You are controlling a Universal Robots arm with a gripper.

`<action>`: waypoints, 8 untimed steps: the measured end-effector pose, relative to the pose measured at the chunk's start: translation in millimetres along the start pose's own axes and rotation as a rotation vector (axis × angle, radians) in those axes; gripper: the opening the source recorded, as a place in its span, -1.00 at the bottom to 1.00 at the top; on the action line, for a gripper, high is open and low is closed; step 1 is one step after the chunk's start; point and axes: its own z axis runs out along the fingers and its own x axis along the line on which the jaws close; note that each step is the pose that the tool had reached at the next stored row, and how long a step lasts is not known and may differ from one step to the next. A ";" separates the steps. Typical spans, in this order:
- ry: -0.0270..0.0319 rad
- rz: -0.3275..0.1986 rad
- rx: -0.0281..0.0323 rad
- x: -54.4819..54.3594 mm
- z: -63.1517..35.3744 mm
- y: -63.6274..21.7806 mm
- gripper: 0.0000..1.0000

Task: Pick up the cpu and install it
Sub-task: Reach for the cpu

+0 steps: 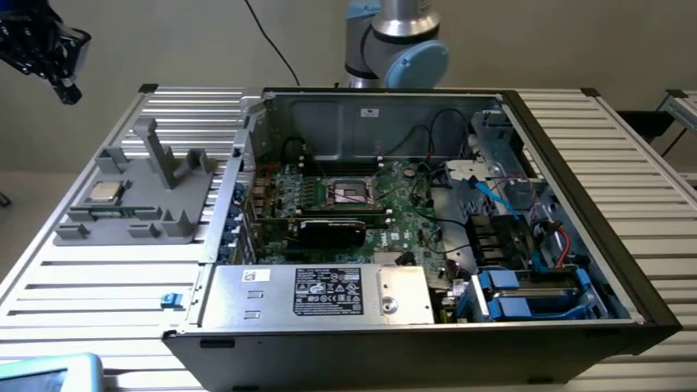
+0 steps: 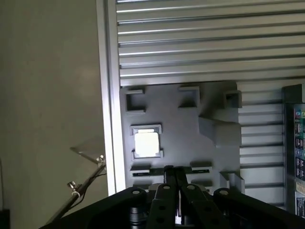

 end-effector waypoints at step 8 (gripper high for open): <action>0.0000 -0.001 -0.0004 23.1 3.0 8.7 -0.76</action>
